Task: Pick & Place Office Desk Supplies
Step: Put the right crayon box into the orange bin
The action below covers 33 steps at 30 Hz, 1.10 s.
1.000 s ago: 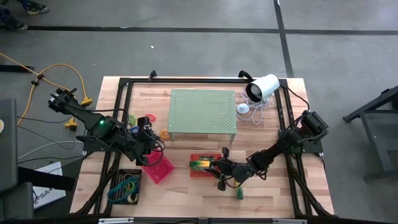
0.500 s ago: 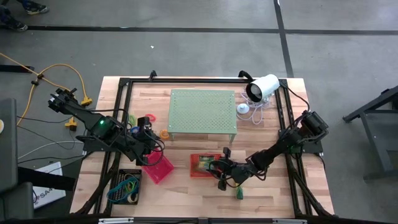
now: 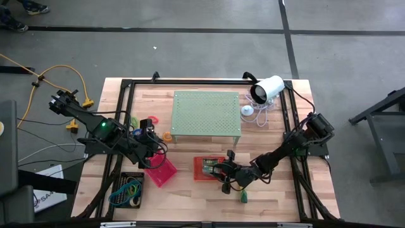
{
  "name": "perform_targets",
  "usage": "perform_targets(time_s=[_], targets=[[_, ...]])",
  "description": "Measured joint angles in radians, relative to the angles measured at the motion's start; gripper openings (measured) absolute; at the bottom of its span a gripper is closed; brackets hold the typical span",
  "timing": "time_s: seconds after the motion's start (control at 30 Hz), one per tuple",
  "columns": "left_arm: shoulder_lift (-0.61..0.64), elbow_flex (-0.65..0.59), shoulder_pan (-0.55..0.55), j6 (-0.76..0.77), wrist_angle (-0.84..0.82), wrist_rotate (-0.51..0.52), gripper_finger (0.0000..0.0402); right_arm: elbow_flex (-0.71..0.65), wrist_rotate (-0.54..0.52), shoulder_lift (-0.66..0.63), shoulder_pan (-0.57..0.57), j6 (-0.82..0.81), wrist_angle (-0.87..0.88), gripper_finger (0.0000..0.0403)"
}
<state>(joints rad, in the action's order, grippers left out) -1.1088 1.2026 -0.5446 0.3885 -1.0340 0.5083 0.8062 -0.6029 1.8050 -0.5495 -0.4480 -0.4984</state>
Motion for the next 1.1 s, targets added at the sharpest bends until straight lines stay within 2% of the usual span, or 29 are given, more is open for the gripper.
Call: perform_targets(time_s=[0.37, 1.1], targets=[[0.000, 0.000, 0.000, 0.000, 0.000, 0.000, 0.0139, 0.000, 0.000, 0.000, 0.007, 0.042, -0.060, 0.0113], [0.000, 0.000, 0.000, 0.000, 0.000, 0.000, 0.0139, 0.000, 0.004, 0.000, 0.007, 0.061, -0.051, 0.0113]])
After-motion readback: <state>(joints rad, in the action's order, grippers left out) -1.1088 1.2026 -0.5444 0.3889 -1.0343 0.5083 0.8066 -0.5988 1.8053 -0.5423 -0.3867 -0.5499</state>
